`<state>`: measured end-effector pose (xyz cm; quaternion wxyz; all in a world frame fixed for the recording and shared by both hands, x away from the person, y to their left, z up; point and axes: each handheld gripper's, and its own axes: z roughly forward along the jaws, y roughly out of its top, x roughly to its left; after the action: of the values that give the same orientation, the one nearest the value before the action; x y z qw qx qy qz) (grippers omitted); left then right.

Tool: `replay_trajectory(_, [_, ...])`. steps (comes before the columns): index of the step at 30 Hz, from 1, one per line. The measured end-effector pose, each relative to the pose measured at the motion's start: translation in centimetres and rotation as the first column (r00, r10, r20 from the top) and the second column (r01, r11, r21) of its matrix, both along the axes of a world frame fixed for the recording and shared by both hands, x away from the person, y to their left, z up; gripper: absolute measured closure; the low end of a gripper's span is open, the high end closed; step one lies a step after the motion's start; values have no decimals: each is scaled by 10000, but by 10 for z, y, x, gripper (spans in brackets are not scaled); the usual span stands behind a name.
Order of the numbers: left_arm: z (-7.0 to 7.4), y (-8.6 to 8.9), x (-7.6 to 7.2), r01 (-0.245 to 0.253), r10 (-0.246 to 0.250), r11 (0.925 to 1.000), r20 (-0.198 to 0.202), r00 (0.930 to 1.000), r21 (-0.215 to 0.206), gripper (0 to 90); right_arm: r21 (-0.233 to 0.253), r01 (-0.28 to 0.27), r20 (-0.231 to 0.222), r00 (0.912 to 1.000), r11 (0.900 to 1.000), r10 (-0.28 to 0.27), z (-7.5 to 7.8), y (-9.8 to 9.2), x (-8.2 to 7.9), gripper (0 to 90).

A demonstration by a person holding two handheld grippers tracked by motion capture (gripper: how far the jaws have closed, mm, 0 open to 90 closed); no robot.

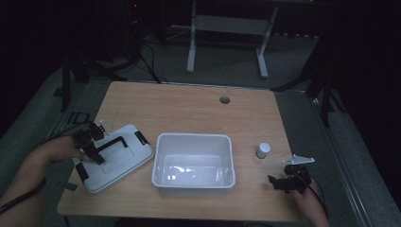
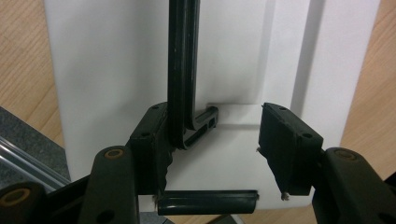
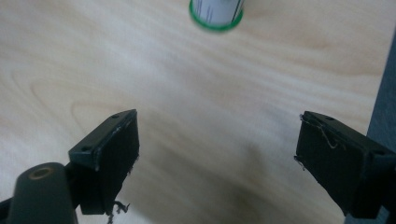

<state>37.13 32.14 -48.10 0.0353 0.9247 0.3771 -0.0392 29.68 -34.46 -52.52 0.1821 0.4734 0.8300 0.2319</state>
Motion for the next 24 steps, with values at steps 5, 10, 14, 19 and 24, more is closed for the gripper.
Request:
replay_trajectory(5, [2, 0, -1, 2, 0, 10000, -114, 9999, 92, 440, -842, -197, -1466, 9892, 9963, 72, 6, 7, 7, 130])
replay_trajectory(10, [4, 0, -2, 27, -27, 9999, -74, 10000, 98, 441, -1708, -679, -2527, 9673, 9830, 229, 11, 14, 12, 136])
replay_trajectory(14, [4, 0, -3, 15, -14, 10000, -101, 9999, 78, 440, -2074, -718, -2980, 9545, 9756, 69, 18, 14, 19, 135])
replay_trajectory(19, [4, 0, -3, 52, -51, 9999, -82, 10000, 162, 440, -1986, -2150, -3737, 9186, 9562, 1290, 27, 10, 27, 130])
replay_trajectory(24, [5, -1, -4, 70, -67, 9998, -140, 9999, 180, 440, -1853, -3110, -4616, 8650, 9322, 1968, 33, 9, 38, 130])
